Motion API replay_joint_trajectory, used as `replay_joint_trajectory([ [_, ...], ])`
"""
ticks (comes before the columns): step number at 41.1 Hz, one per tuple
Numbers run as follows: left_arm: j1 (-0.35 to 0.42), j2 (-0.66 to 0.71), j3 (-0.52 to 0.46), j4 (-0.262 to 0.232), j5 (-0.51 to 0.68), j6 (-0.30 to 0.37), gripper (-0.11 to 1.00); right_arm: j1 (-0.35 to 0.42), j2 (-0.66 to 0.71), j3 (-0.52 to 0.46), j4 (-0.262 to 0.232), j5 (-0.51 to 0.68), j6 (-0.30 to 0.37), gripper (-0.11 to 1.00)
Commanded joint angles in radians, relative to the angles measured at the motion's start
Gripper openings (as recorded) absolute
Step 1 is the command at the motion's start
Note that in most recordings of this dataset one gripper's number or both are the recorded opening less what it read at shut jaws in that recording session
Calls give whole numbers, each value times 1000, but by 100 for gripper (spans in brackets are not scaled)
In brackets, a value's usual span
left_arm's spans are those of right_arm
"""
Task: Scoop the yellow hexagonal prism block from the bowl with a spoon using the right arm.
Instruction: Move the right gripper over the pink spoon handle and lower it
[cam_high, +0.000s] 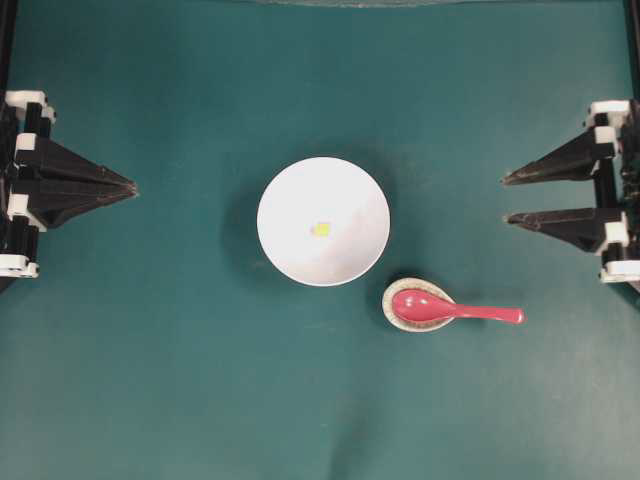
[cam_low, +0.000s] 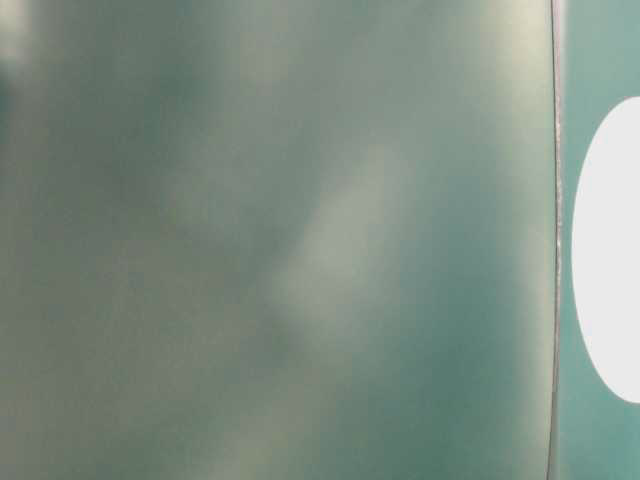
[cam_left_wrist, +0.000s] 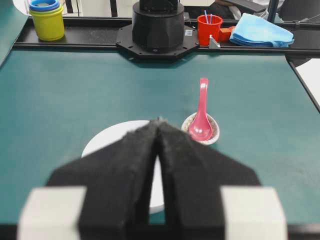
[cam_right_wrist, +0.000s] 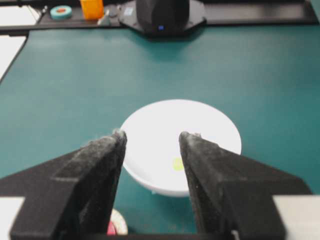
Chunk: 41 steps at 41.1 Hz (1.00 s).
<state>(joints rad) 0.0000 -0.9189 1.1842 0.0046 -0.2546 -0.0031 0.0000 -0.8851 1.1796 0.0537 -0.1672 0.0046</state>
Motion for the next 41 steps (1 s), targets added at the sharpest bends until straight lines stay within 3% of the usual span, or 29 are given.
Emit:
replay_joint_trajectory([
  [1, -2, 3, -29, 2, 0, -2, 2, 11, 35, -8, 18, -23, 3, 53],
  [7, -2, 2, -29, 2, 6, -2, 2, 49, 97, 20, 52, -97, 6, 53],
  [18, -2, 2, -29, 2, 12, -2, 2, 163, 276, 89, 184, -339, 5, 53],
  [32, -2, 0, -28, 3, 21, -2, 2, 373, 571, 114, 419, -669, 5, 53],
  [41, -2, -2, -29, 2, 23, 0, 2, 499, 716, 109, 575, -811, 5, 53],
])
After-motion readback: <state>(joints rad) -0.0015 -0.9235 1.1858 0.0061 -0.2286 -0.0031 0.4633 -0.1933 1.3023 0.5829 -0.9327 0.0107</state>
